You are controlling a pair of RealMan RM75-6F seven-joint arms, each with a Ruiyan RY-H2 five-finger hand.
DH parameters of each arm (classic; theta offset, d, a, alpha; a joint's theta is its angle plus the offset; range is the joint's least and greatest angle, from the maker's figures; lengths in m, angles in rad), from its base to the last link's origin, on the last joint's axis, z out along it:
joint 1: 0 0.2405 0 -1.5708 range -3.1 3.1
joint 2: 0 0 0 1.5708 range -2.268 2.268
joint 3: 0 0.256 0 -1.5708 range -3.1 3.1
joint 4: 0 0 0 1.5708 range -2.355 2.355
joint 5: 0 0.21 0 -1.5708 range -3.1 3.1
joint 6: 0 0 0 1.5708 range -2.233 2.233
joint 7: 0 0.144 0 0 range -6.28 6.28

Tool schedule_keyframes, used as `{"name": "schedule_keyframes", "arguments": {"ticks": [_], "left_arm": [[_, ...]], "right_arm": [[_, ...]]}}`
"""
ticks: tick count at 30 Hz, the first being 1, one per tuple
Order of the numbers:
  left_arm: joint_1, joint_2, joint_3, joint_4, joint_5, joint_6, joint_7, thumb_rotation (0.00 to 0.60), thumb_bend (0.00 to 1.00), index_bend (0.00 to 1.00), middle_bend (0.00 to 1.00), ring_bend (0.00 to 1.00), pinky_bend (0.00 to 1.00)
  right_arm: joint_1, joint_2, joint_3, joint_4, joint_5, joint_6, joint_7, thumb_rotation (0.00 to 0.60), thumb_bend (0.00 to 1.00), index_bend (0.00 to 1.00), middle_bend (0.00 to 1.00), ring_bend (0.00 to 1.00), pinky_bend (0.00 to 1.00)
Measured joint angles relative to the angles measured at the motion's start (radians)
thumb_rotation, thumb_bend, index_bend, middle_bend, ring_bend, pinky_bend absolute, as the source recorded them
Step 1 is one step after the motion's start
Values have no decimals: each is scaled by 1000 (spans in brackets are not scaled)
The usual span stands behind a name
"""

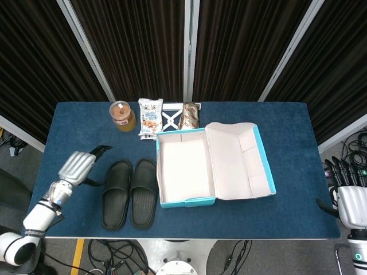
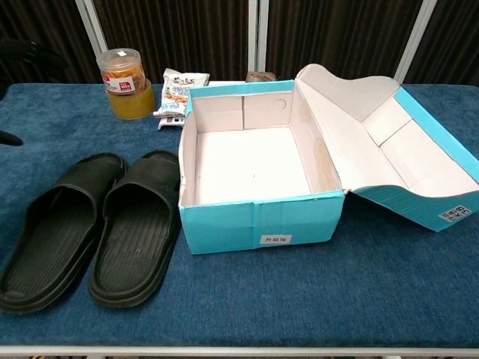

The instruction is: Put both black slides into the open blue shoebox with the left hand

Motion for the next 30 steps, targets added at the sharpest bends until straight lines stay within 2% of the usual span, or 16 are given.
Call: {"name": "schedule_keyframes", "arguments": {"ticks": [6, 15, 30], "left_arm": [[-82, -47, 1, -31, -151, -100, 43, 600, 1, 85, 112, 701, 828], [-167, -96, 17, -78, -321, -153, 96, 600, 1, 84, 110, 729, 852], [-326, -229, 58, -6, -687, -132, 202, 600, 1, 71, 86, 737, 860]], "right_arm": [[2, -2, -4, 13, 9, -18, 18, 600, 26, 0, 25, 0, 0], [6, -13, -8, 45, 8, -31, 53, 600, 26, 0, 25, 0, 0], [9, -18, -14, 81, 1, -40, 98, 600, 26, 0, 25, 0, 0]]}}
